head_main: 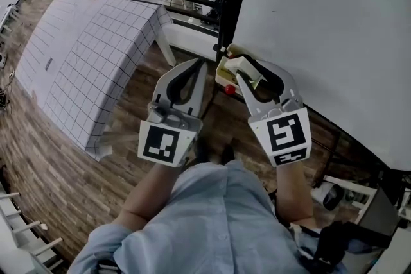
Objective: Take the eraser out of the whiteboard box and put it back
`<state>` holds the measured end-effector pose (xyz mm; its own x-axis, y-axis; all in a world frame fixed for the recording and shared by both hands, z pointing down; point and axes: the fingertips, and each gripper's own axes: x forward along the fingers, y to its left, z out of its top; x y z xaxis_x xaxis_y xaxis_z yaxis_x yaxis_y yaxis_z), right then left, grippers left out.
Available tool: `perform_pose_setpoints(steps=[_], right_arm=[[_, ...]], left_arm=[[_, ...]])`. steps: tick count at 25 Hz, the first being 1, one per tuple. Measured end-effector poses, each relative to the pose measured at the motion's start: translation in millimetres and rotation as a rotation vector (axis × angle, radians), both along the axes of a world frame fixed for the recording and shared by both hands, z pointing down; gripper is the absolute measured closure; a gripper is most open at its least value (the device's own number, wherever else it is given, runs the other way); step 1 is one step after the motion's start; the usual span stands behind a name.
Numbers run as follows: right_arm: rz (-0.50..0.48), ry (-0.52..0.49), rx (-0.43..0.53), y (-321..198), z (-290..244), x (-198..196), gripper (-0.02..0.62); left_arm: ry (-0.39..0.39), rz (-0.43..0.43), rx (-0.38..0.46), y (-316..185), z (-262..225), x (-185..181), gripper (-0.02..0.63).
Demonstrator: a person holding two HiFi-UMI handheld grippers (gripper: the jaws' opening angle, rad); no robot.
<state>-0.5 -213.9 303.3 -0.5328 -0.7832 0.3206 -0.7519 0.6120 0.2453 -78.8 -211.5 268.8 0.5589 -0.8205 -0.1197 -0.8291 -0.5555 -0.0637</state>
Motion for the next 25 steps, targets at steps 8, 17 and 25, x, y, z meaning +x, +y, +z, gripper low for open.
perform_pose_setpoints(steps=[8, 17, 25], right_arm=[[0.006, 0.022, -0.057, -8, 25, -7, 0.456], [0.011, 0.065, -0.139, -22, 64, -20, 0.456], [0.021, 0.114, -0.209, -28, 92, -26, 0.454]], left_arm=[[-0.001, 0.005, -0.046, -9, 14, -7, 0.607], [-0.003, 0.002, -0.084, -31, 32, -23, 0.607], [0.0, 0.018, -0.129, -44, 51, -28, 0.607]])
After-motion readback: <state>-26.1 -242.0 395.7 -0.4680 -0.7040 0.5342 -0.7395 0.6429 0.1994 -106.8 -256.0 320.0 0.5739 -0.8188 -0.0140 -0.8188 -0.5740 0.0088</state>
